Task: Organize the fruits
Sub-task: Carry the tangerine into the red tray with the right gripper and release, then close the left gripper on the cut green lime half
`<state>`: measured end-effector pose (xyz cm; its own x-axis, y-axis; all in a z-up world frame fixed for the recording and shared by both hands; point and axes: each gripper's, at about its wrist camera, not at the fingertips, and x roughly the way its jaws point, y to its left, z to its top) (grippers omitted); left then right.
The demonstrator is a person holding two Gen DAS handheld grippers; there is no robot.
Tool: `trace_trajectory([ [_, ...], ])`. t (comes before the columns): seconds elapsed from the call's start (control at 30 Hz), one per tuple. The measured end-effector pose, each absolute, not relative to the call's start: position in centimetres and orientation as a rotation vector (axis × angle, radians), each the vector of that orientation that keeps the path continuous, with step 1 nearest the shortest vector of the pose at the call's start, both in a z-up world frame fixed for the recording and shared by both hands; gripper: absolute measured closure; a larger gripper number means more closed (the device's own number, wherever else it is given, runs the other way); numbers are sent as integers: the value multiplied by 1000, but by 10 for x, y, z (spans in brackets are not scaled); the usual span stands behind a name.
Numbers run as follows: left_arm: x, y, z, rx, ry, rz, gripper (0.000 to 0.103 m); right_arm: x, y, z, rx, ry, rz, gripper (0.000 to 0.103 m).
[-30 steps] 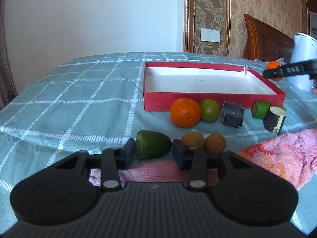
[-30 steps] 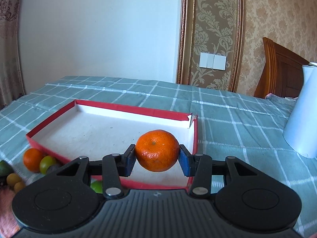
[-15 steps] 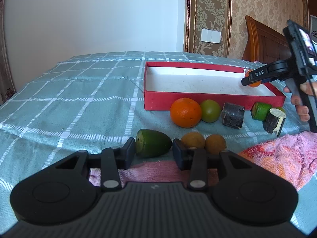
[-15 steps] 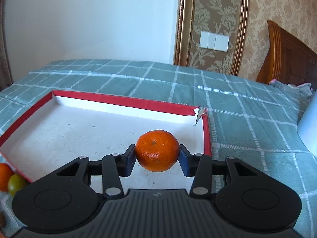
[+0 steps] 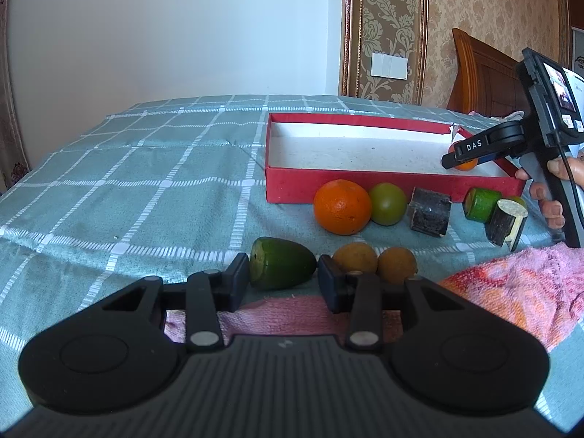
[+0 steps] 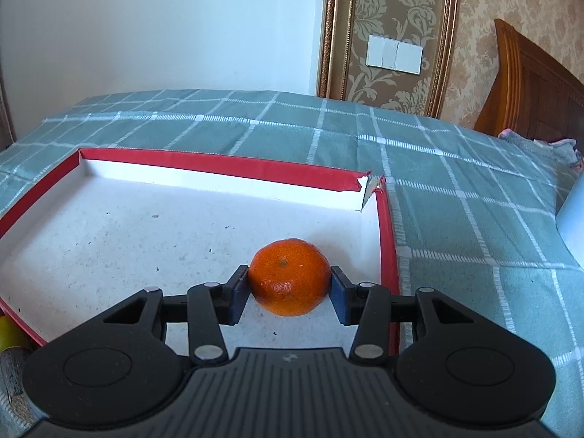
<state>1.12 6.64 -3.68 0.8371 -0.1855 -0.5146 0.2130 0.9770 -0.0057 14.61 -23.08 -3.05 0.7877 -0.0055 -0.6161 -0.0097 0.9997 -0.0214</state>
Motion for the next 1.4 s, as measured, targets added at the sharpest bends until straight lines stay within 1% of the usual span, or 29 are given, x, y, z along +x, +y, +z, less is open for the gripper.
trace_trajectory([
  [0.03, 11, 66, -37, 53, 539, -211, 65, 145, -232, -30, -18, 662, 1, 40],
  [0.1, 11, 66, -37, 53, 539, -211, 65, 140, -233, -29, -12, 636, 10, 29],
  [0.17, 11, 66, -37, 54, 539, -210, 65, 132, -231, -25, -29, 598, 12, 27],
  [0.23, 11, 66, -37, 53, 539, -210, 65, 125, -230, -21, -38, 562, -6, 22],
  [0.47, 12, 67, -37, 50, 538, -209, 66, 89, -251, -5, 57, 480, -33, 22],
  [0.63, 12, 68, -37, 44, 538, -210, 66, 45, -273, -11, 111, 436, -59, 22],
  [0.8, 12, 68, -37, 39, 539, -210, 66, 16, -291, -21, 169, 453, -70, 22],
  [0.9, 11, 68, -37, 40, 538, -209, 66, 7, -289, -29, 161, 487, -66, 21],
  [1.17, 11, 69, -37, 27, 539, -192, 66, -5, -271, -36, 80, 503, -33, 21],
  [1.2, 11, 68, -37, 31, 539, -190, 66, -5, -270, -36, 79, 505, -32, 20],
  [1.23, 10, 67, -37, 36, 539, -189, 66, -5, -269, -36, 77, 513, -37, 16],
  [1.27, 10, 67, -37, 39, 539, -188, 66, -4, -270, -37, 80, 525, -42, 14],
  [1.4, 10, 66, -36, 39, 539, -187, 66, 1, -277, -41, 122, 564, -35, 13],
])
